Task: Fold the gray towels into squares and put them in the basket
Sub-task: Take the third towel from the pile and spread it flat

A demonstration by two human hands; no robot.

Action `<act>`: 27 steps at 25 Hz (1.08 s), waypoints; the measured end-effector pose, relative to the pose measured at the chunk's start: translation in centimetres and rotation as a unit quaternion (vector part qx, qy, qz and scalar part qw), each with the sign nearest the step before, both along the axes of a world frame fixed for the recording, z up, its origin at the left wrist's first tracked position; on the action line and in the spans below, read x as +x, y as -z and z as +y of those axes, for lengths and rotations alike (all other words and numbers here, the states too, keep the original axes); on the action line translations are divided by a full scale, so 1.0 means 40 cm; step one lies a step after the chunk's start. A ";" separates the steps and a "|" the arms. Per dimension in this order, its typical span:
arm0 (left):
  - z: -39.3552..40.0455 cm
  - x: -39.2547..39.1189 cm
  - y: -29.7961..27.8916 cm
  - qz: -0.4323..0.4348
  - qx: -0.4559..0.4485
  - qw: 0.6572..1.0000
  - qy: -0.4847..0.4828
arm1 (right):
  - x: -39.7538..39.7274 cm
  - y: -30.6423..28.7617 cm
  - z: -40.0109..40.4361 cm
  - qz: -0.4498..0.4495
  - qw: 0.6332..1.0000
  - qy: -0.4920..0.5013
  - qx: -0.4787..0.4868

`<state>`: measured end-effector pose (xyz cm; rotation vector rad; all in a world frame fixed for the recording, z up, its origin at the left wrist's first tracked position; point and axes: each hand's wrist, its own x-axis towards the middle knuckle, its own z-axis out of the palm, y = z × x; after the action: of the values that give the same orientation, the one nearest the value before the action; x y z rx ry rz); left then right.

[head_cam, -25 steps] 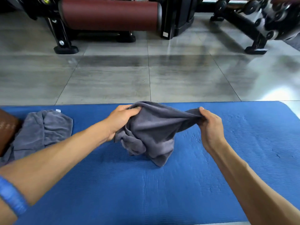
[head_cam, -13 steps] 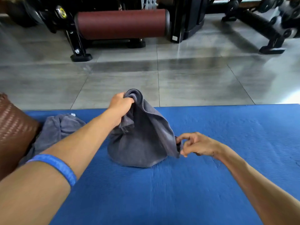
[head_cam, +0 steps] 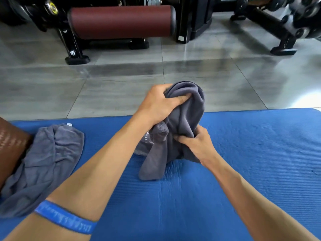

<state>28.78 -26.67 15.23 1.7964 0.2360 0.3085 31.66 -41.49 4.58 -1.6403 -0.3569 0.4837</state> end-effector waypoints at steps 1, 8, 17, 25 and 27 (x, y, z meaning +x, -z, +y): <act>0.010 -0.002 0.000 -0.003 -0.003 1.000 -0.024 | 0.009 0.012 -0.011 0.010 0.999 -0.016 -0.037; 0.152 -0.043 0.094 0.051 -0.108 0.962 -0.245 | 0.006 0.122 -0.144 0.024 0.953 -0.120 -0.279; 0.300 -0.186 0.145 0.326 -0.151 0.932 0.045 | 0.068 -0.104 -0.286 0.299 0.917 -0.259 -0.056; 0.316 -0.107 0.196 0.215 0.131 0.936 -0.248 | 0.193 -0.063 -0.169 -0.284 0.825 0.054 -0.485; 0.290 -0.102 0.249 0.235 0.202 0.928 -0.209 | 0.165 0.005 -0.137 -0.316 0.826 0.046 -0.465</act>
<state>24.69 -15.08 5.26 2.2053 0.9637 0.2301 38.27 -46.98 4.39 -2.7687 -0.5733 -0.0263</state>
